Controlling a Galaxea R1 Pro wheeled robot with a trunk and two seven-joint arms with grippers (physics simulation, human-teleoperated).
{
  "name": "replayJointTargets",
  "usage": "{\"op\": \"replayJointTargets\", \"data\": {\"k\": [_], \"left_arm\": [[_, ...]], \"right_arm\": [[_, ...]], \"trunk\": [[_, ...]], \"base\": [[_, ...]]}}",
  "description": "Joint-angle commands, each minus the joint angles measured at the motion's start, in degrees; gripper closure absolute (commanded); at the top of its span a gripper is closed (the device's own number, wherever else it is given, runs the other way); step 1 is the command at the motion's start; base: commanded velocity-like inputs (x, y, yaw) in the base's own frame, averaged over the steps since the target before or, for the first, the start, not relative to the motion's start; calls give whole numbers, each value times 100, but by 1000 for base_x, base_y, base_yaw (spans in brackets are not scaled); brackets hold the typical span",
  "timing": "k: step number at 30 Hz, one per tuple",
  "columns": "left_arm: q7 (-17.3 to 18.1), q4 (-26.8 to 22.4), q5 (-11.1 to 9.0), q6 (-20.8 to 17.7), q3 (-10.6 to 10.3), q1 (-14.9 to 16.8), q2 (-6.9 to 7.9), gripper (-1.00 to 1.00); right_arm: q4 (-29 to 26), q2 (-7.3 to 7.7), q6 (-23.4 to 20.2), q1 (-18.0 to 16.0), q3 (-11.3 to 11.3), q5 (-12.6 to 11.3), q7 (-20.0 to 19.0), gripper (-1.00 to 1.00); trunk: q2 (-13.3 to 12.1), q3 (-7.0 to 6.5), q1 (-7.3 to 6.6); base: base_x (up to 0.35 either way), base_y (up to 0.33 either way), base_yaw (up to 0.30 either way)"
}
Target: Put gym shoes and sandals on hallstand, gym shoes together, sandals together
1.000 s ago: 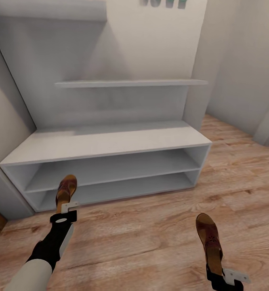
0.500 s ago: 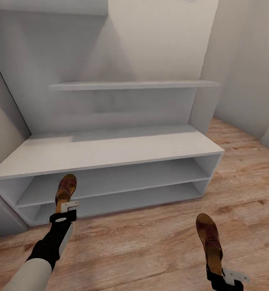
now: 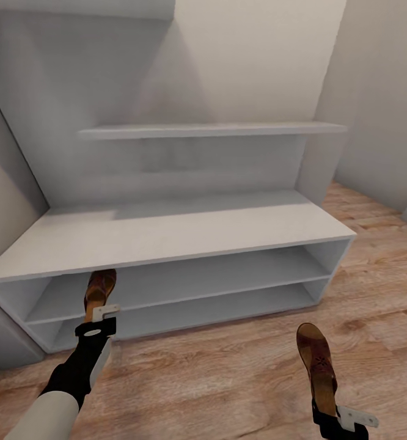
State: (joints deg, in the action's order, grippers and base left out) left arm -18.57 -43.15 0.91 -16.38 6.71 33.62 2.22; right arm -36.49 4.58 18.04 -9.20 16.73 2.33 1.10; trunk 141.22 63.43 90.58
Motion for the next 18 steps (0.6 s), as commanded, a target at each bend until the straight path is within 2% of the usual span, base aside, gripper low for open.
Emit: {"op": "replayJointTargets", "data": {"k": [1,7,15,18], "left_arm": [[-6,-9,23,-40,-2,6,-1,100],[-7,-24,23,-40,-3,7,-2,100],[-7,-128,23,-40,-3,-29,-8,100],[-13,-131,23,-40,-3,-24,4,100]], "right_arm": [[3,-1,15,-3,6,4,7,100],[2,-1,15,-3,6,4,5,100],[5,-1,14,-3,6,4,6,100],[8,-1,15,-3,6,4,6,100]], "trunk": [[2,5,0],[2,5,0],[2,5,0],[2,5,0]], "base": [[188,5,0],[263,2,0],[60,0,0],[234,5,0]]}}
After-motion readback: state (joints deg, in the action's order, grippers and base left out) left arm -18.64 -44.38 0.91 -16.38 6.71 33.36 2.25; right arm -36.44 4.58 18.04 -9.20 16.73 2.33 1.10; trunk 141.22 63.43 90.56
